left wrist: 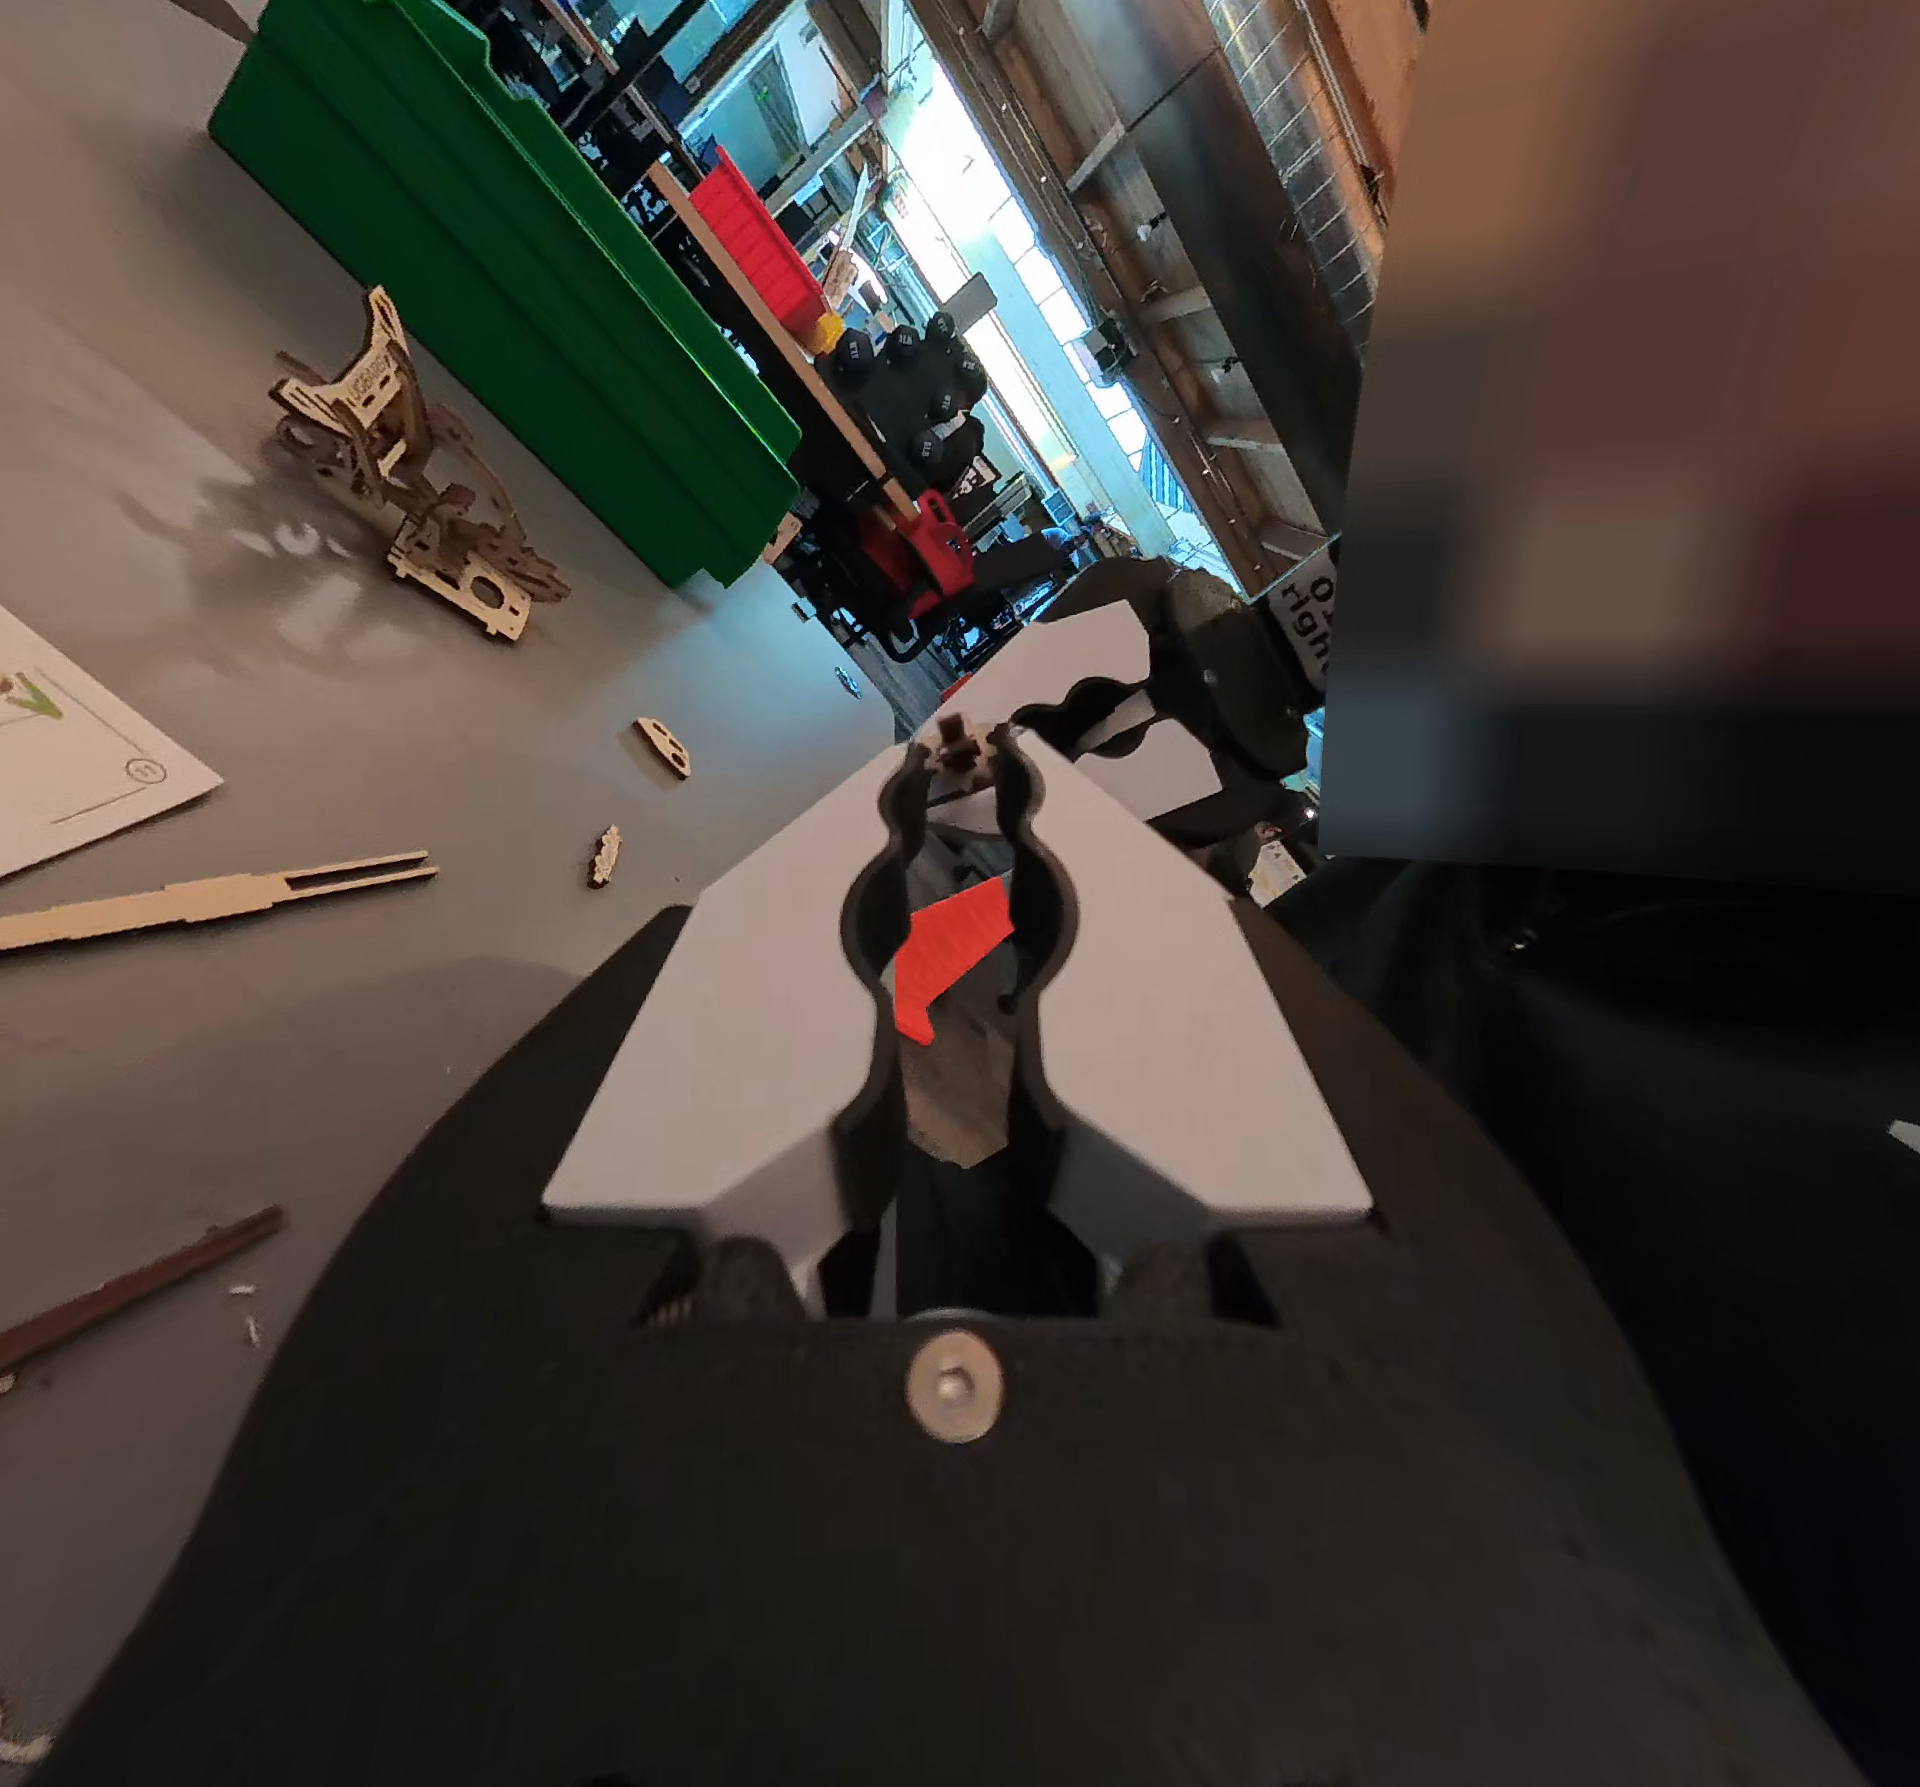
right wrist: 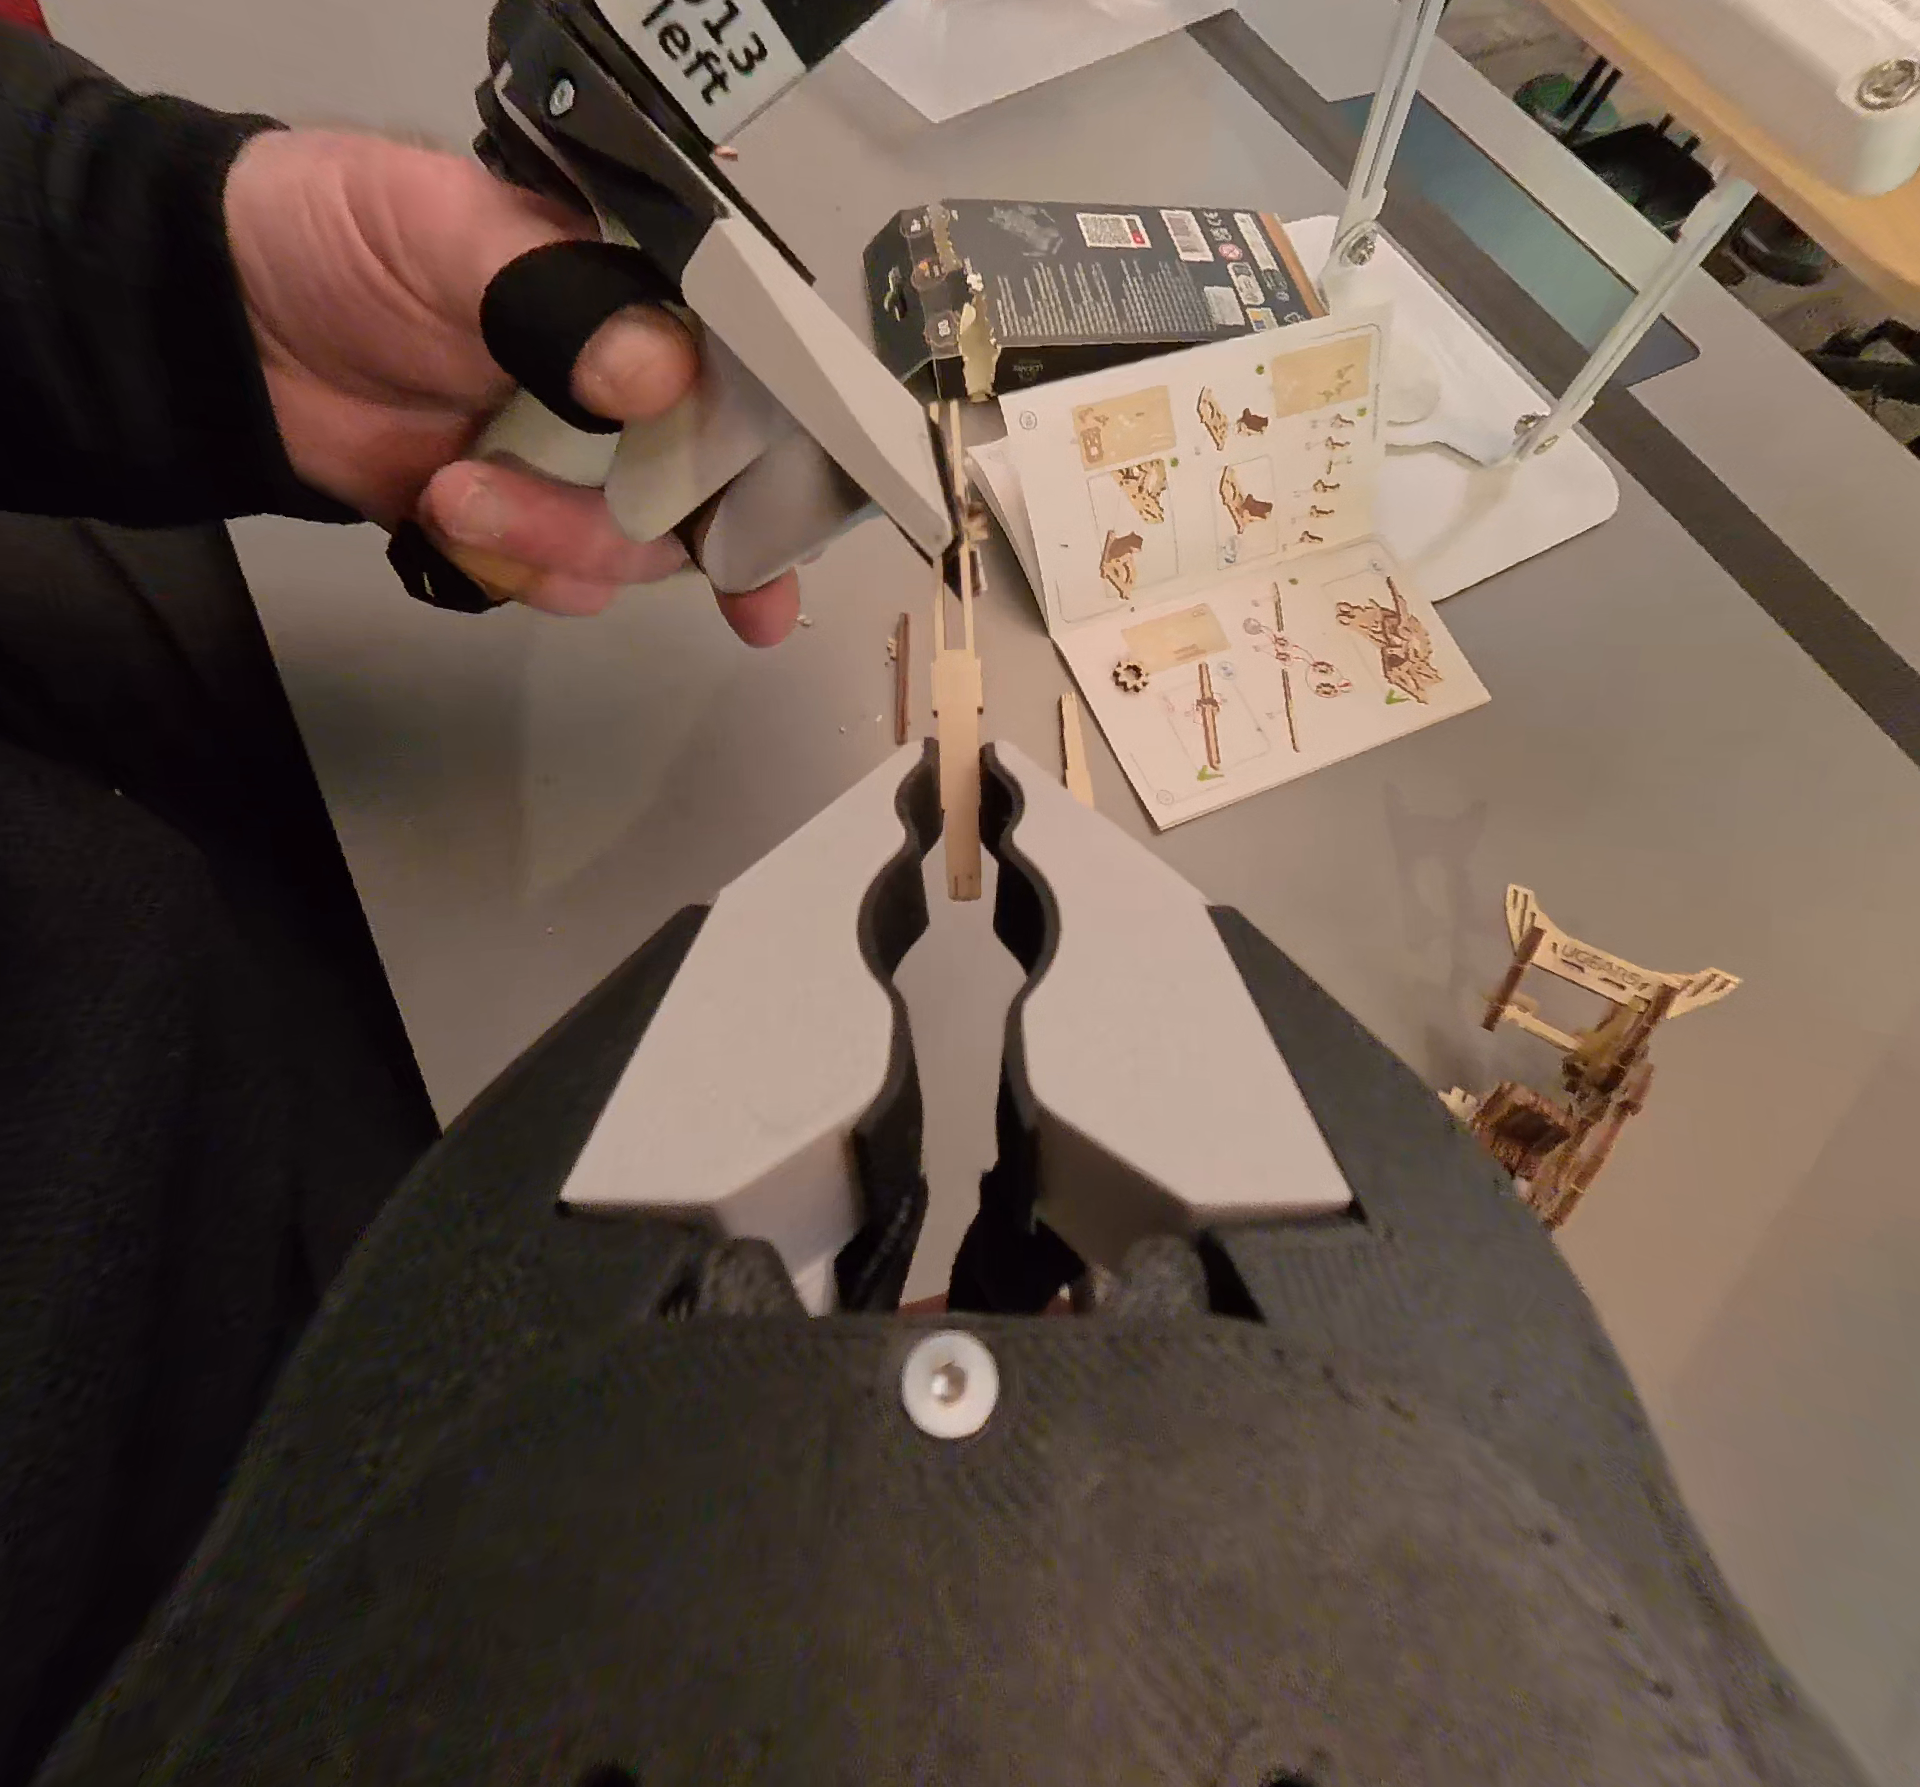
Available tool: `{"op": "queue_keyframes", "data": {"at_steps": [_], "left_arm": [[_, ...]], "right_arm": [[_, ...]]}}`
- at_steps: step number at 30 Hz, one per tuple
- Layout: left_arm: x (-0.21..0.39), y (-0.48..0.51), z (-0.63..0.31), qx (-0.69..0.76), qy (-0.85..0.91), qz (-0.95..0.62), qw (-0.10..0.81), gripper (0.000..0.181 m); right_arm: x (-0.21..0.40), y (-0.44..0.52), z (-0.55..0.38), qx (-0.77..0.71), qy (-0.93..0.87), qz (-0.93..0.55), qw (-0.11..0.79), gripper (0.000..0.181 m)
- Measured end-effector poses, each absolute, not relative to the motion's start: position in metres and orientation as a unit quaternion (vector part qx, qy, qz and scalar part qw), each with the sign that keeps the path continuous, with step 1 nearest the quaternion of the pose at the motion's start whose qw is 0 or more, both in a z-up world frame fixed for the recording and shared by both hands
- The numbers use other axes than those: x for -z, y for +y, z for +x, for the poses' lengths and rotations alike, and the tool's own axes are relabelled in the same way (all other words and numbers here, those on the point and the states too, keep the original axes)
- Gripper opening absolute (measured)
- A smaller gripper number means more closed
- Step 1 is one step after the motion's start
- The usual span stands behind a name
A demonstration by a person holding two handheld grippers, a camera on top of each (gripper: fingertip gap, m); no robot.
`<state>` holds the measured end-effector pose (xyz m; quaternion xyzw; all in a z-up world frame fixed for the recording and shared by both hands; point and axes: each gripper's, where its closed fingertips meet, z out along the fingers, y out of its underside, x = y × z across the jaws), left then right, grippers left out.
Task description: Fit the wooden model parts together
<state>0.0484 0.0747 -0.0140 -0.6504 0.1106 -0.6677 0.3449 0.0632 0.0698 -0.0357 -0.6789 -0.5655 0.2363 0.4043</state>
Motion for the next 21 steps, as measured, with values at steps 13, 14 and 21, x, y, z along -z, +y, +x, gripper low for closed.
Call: {"op": "queue_keyframes", "data": {"at_steps": [13,14,21], "left_arm": [[0.011,0.081,0.044,0.681,0.05,-0.63,0.369,0.012],[0.009,0.083,0.041,0.685,0.037,-0.623,0.375,0.012],[0.015,0.086,0.043,0.69,0.006,-0.621,0.371,0.012]], "right_arm": [[0.036,0.072,0.063,-0.238,-0.56,-0.679,0.41,0.004],[0.036,0.072,0.063,-0.237,-0.56,-0.679,0.411,0.004],[0.04,0.075,0.064,-0.233,-0.559,-0.682,0.41,0.004]]}}
